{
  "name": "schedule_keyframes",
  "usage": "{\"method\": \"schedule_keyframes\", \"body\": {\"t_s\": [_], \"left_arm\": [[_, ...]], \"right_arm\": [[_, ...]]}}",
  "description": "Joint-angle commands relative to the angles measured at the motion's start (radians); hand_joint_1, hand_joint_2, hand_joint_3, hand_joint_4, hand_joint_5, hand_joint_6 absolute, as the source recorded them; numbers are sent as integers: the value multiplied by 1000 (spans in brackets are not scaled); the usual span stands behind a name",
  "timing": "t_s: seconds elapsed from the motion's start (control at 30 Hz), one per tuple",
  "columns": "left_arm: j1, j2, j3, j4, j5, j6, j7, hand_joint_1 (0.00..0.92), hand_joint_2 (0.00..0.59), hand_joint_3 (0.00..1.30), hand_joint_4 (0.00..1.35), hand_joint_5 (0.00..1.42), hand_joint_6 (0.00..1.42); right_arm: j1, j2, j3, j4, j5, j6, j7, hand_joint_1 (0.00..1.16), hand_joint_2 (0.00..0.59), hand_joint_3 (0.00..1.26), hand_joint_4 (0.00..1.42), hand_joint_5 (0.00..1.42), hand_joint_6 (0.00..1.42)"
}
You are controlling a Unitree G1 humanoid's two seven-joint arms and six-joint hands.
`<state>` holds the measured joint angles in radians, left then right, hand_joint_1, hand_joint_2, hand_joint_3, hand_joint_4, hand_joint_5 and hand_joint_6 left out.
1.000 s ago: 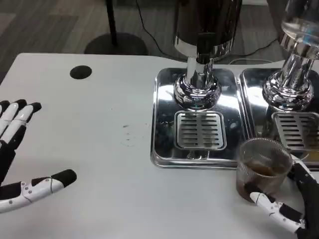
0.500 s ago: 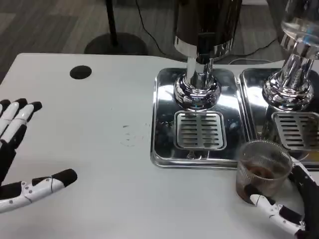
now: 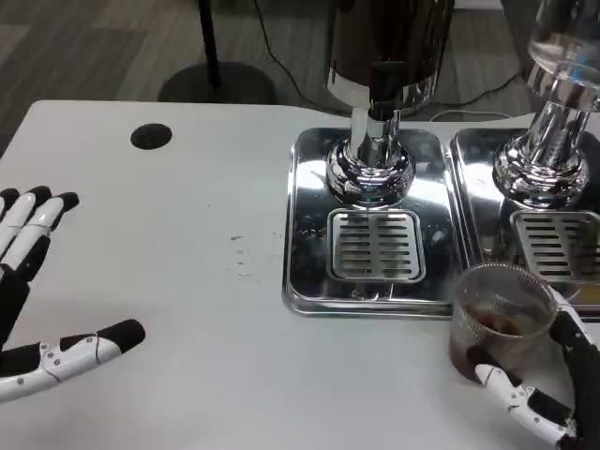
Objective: Grasp the cup under the faucet to collect the drink, then remove the cup.
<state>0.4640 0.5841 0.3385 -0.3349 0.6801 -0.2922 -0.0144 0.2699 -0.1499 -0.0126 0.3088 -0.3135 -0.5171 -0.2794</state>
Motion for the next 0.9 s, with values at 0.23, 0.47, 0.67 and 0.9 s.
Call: {"method": "schedule_keyframes", "body": {"t_s": [0.23, 0.47, 0.67, 0.9], "left_arm": [[4, 12, 4, -12, 8, 2, -8, 0, 69, 77, 0, 0, 0], [0, 13, 0, -15, 9, 3, -11, 0, 74, 77, 0, 0, 0], [0, 12, -1, -17, 10, 3, -11, 0, 75, 77, 0, 0, 0], [-3, 11, -4, -18, 11, 3, -10, 0, 75, 77, 0, 0, 0]], "right_arm": [[4, -2, -12, 5, 15, -46, -8, 765, 233, 145, 63, 138, 104], [10, -3, -20, 12, 21, -56, -5, 764, 231, 137, 16, 92, 83], [13, -4, -25, 13, 29, -61, 0, 758, 229, 127, 0, 52, 82], [28, -6, -34, -1, 49, -70, 7, 757, 229, 113, 0, 39, 68]]}}
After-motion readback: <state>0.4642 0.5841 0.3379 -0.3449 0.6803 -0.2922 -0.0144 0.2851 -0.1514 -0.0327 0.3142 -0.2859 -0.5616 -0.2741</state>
